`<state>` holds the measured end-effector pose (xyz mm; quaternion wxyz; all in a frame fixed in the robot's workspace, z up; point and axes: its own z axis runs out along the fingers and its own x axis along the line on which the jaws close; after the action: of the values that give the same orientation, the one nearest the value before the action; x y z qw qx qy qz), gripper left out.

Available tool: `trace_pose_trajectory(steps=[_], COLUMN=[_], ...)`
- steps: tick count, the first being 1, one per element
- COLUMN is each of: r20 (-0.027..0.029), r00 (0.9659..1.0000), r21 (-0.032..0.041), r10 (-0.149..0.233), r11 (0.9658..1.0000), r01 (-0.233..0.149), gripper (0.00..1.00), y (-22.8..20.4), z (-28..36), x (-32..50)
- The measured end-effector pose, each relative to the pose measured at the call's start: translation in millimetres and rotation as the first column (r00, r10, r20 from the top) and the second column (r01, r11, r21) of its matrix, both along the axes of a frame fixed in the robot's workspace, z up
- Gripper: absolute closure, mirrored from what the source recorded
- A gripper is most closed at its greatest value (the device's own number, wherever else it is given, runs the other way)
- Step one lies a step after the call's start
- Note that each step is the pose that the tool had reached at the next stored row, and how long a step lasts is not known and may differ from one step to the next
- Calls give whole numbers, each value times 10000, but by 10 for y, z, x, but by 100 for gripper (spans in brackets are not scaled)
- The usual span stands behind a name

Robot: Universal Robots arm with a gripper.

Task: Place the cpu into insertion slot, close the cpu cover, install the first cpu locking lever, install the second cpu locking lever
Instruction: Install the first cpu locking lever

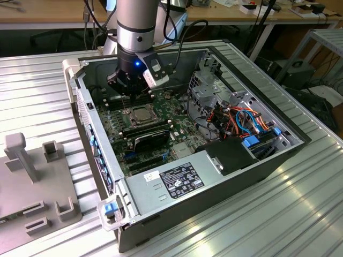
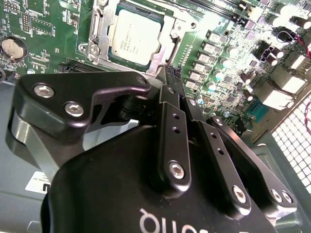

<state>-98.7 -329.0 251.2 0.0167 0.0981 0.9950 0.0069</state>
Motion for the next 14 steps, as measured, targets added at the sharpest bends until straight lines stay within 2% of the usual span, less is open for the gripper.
trace_pose_trajectory(steps=[8,14], r20=[-1,-29], r00=[10000,9997], r21=[1,-34], r10=[9,259], r11=[10000,9997], r01=[-9,-259], gripper=[89,89], y=[0,-1], z=[-1,-12], x=[-6,-85])
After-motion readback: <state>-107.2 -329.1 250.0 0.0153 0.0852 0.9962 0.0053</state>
